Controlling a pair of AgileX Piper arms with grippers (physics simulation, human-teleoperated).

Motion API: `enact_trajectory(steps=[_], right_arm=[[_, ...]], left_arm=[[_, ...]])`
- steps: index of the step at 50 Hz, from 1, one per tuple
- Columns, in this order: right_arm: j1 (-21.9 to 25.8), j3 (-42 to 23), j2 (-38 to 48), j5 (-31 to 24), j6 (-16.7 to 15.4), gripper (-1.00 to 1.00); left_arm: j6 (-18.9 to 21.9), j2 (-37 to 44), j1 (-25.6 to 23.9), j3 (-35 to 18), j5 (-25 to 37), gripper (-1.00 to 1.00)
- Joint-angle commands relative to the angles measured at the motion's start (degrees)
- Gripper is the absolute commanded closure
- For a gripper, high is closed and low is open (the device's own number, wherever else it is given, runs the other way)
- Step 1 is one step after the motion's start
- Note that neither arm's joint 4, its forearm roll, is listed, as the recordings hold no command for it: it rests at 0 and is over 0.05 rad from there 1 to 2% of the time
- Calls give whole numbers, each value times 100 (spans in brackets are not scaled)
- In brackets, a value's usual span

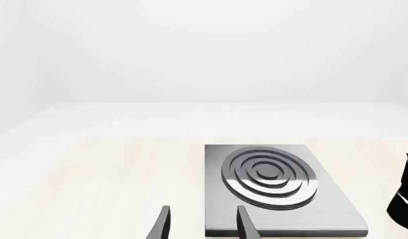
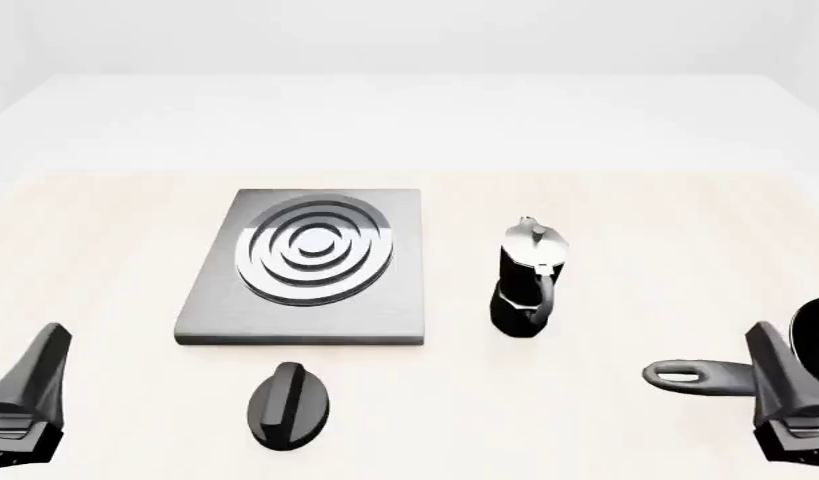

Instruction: Put the moka pot on the stove.

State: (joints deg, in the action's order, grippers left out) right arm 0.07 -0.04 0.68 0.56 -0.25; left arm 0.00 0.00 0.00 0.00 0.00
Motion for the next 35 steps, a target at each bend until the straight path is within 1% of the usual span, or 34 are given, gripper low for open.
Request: enact_trajectory(steps=[1, 4, 9, 14, 19, 24, 29, 35], right_arm=[[133, -47, 150, 104, -128, -100], [220, -65, 293, 203, -144, -100], [409, -166, 353, 126, -223, -100], [605, -239, 568, 203, -182, -100], [786, -290, 583, 153, -213, -100], [941, -376, 540, 45, -146, -100], [1141, -406, 765, 224, -86, -100], [1250, -413, 952, 397, -27, -100]], left_arm=[[0, 0, 0, 0, 0, -100], [0, 0, 0, 0, 0, -100], [0, 0, 0, 0, 0, -100], [0, 0, 0, 0, 0, -100], [0, 0, 0, 0, 0, -100], [0, 0, 0, 0, 0, -100], [0, 0, 0, 0, 0, -100], [0, 0, 0, 0, 0, -100]])
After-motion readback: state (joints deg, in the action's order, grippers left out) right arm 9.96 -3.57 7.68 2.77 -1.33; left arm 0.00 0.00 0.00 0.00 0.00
